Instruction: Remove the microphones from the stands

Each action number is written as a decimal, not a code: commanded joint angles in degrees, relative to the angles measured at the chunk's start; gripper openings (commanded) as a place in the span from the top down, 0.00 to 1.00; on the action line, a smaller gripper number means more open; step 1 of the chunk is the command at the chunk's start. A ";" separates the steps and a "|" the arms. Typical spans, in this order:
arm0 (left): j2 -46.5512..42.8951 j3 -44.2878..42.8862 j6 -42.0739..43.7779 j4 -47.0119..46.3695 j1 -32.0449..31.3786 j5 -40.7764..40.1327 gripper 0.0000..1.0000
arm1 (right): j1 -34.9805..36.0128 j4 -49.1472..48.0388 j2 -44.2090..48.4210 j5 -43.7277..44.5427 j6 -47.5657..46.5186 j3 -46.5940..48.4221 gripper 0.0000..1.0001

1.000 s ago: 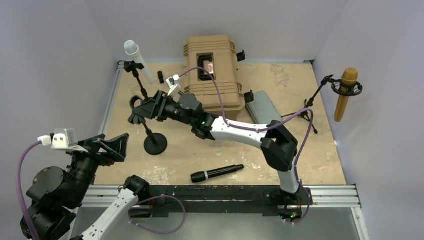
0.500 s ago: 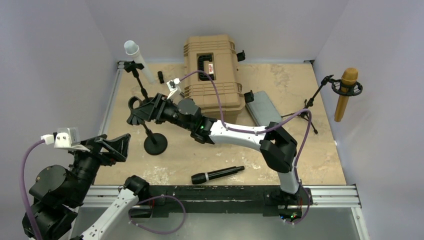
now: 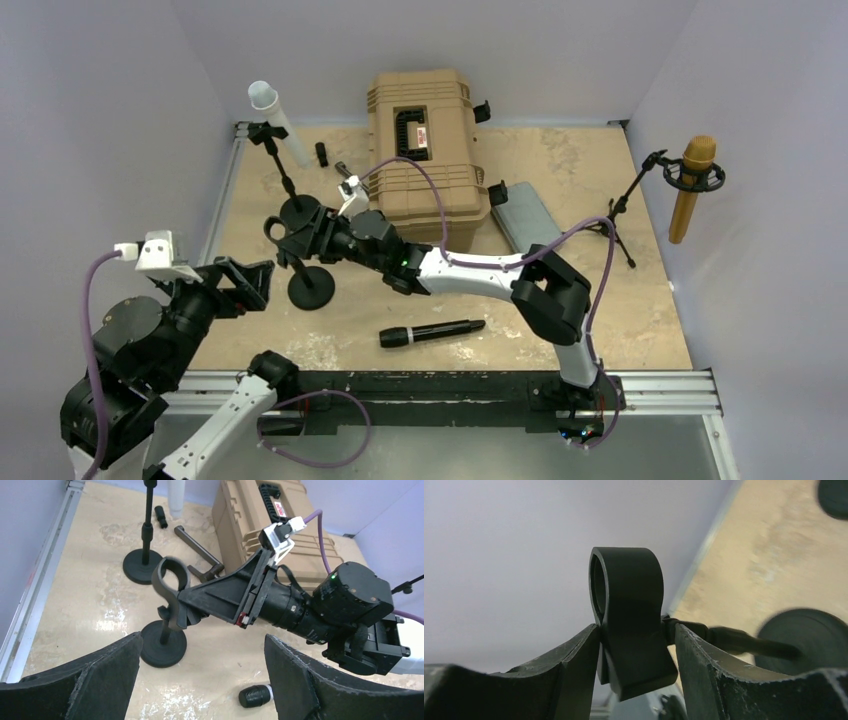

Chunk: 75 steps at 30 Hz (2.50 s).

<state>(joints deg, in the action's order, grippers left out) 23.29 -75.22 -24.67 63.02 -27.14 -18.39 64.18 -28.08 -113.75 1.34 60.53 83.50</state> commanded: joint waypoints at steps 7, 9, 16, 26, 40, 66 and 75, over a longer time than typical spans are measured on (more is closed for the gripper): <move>1.98 1.28 -0.91 -0.80 0.15 -0.13 0.12 | 0.23 17.95 -5.13 2.35 -7.17 -2.77 0.42; 2.25 1.38 -0.76 -1.12 0.15 -0.43 0.12 | 0.24 18.71 -3.78 2.35 -9.39 -1.52 0.37; 6.74 -0.64 0.41 -2.93 0.15 0.11 0.06 | 0.24 22.67 2.36 1.44 -19.17 5.61 0.15; 16.50 -9.32 0.11 -5.32 0.15 -0.73 0.00 | -0.31 27.80 12.68 5.21 -24.68 7.28 0.08; 31.49 -19.24 -0.61 -17.29 16.44 4.84 0.00 | -4.83 30.45 13.92 10.93 -34.36 15.83 0.09; 34.08 -12.14 8.43 -28.96 28.74 -6.06 0.00 | -8.77 4.46 -21.74 8.38 -56.07 57.68 0.01; 37.75 -9.88 7.22 -32.61 35.13 11.97 0.00 | -9.14 2.50 -24.80 7.97 -56.28 58.67 0.03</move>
<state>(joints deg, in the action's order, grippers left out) 58.41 -85.06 -17.23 35.11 4.01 -20.45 55.44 -22.28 -142.04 10.09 4.27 141.53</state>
